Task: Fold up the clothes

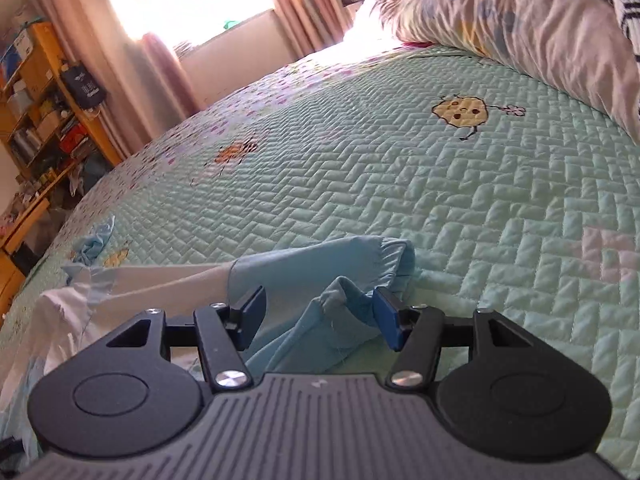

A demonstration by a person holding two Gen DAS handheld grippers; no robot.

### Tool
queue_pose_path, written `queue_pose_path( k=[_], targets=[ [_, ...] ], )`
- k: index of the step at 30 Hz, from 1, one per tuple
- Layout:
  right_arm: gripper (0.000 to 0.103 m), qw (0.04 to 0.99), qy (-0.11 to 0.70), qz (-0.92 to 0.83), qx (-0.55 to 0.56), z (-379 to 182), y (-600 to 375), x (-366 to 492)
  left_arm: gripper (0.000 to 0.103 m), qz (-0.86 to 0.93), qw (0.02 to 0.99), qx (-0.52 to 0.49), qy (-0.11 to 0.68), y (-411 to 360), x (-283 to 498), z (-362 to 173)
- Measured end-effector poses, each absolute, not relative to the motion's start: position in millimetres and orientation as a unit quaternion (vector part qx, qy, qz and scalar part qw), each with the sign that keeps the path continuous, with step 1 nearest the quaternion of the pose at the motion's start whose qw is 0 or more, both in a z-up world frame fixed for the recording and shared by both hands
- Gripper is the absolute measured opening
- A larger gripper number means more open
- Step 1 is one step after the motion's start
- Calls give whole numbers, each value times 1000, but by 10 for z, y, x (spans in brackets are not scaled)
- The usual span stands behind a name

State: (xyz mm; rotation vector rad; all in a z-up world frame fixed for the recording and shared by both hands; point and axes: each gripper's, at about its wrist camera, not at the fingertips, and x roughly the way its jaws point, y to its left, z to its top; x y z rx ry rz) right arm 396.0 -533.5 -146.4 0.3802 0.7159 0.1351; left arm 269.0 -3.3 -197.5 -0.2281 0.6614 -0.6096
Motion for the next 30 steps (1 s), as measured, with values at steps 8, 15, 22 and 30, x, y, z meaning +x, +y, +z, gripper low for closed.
queue_pose_path(
  k=[8, 15, 22, 30],
  targets=[
    [13, 913, 367, 69, 166, -1463, -5459, 3784, 103, -294, 894, -112, 319, -44, 2705, -1972],
    [13, 887, 431, 60, 153, -1499, -5584, 3766, 103, -294, 894, -112, 319, -38, 2700, -1975],
    [11, 883, 438, -15, 167, -1478, -5654, 3648, 103, -295, 894, -114, 318, -32, 2695, -1979],
    [56, 914, 295, 43, 274, -1199, -5404, 3683, 103, -295, 894, -115, 318, -20, 2691, -1982]
  ],
)
